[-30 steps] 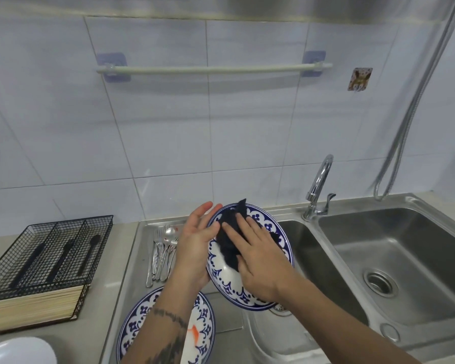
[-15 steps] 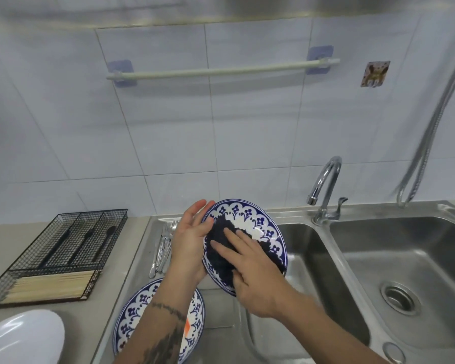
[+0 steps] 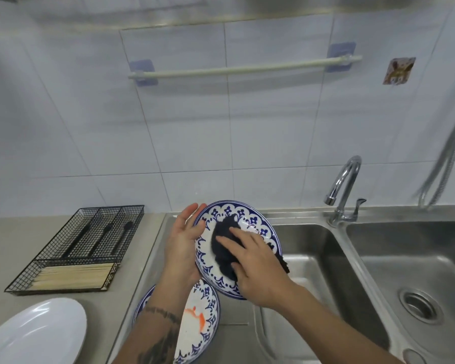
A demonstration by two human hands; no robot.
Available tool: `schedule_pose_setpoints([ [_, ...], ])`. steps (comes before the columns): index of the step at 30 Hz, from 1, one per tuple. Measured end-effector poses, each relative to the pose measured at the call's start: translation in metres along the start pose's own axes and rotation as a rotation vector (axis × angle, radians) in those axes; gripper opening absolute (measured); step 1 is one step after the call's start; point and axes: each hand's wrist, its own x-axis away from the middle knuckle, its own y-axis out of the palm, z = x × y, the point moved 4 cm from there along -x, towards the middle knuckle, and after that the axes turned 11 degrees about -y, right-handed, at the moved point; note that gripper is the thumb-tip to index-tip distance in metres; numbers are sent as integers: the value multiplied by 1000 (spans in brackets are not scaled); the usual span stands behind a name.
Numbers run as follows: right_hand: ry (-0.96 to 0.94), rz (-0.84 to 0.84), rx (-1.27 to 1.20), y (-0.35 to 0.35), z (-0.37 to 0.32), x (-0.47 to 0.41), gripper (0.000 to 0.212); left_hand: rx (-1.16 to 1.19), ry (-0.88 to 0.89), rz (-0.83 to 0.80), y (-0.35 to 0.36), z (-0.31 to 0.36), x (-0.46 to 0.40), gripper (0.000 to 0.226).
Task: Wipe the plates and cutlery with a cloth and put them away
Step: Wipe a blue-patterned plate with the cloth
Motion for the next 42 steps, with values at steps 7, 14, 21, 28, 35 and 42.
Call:
schedule_pose_setpoints([
  [7,-50,-128,60,43,-59,-49,67,64,80,115,-109,58,6,40],
  [14,-87,-119,283,107,-132,-105,73,126,82,229,-235,114,31,42],
  [21,-21,-110,-53,161,-195,-135,65,215,115,340,-332,137,62,37],
  [28,-23,-210,-208,213,-244,-138,58,265,144,489,-400,133,93,38],
  [35,-37,-306,-102,231,-268,-134,61,254,140,605,-437,123,110,38],
  [42,-36,-277,-45,223,-264,-128,58,228,159,704,-435,116,113,37],
])
